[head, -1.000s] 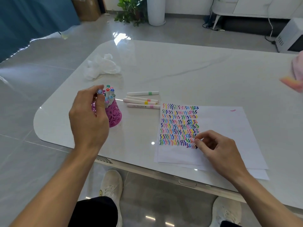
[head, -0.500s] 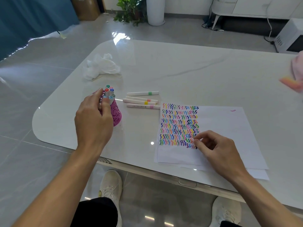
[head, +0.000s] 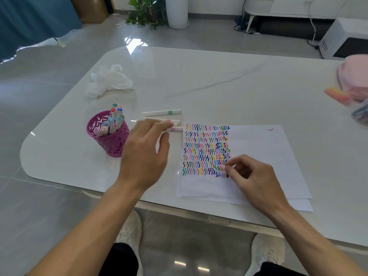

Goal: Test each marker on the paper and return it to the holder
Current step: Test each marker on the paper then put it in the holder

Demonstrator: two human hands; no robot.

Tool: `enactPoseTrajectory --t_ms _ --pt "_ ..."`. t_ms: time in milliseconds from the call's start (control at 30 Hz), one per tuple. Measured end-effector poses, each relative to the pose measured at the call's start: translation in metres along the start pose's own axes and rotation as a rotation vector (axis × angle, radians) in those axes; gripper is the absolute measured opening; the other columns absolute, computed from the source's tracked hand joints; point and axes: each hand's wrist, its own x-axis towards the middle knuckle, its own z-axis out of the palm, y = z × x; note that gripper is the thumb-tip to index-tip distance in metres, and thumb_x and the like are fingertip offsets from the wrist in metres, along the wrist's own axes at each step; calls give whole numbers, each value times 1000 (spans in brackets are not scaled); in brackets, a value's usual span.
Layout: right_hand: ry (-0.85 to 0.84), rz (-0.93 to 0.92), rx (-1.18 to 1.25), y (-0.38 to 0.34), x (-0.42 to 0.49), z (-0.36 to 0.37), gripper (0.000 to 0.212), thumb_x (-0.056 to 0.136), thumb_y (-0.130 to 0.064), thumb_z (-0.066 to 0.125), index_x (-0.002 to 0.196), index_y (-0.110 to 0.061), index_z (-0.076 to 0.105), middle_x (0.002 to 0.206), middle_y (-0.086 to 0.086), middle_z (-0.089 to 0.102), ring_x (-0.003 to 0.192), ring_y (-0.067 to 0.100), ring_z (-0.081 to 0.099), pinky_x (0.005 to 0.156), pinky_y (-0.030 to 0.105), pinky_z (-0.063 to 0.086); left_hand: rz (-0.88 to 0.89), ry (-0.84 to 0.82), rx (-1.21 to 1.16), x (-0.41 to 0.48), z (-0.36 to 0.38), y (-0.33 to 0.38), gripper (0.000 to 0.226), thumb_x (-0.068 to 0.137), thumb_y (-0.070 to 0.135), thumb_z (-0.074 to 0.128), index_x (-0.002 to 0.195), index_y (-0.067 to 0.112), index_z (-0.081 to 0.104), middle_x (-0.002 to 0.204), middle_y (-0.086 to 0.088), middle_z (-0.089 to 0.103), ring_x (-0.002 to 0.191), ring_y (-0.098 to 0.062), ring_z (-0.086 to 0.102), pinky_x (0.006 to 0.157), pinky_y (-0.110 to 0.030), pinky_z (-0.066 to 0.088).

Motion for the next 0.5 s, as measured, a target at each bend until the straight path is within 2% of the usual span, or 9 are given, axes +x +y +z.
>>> enactPoseTrajectory --t_ms 133,300,400,500 --pt "16 4 10 -1 -1 -4 12 89 -18 77 86 -29 74 68 -14 69 64 9 63 59 12 44 -105 -214 18 0 19 3 24 99 17 59 121 18 67 121 3 66 112 -18 60 93 -39 54" --pt "49 19 26 0 1 -8 11 90 -18 78 85 -27 74 64 -10 66 61 8 60 57 14 43 -212 -381 96 -2 35 -4 32 102 22 52 133 22 60 143 6 54 131 -17 49 103 -34 45" --pt "53 22 34 -1 0 -8 10 90 -19 77 85 -27 74 64 -10 66 61 8 60 58 15 44 -227 -433 131 -1 43 -10 46 101 24 52 146 22 47 160 8 34 146 -17 32 114 -38 35" --pt "51 22 24 0 -2 -10 10 90 -20 77 86 -28 74 66 -9 67 64 10 61 58 20 48 -230 -511 202 2 49 -20 65 101 34 50 158 23 22 168 6 8 154 -16 9 122 -40 19"
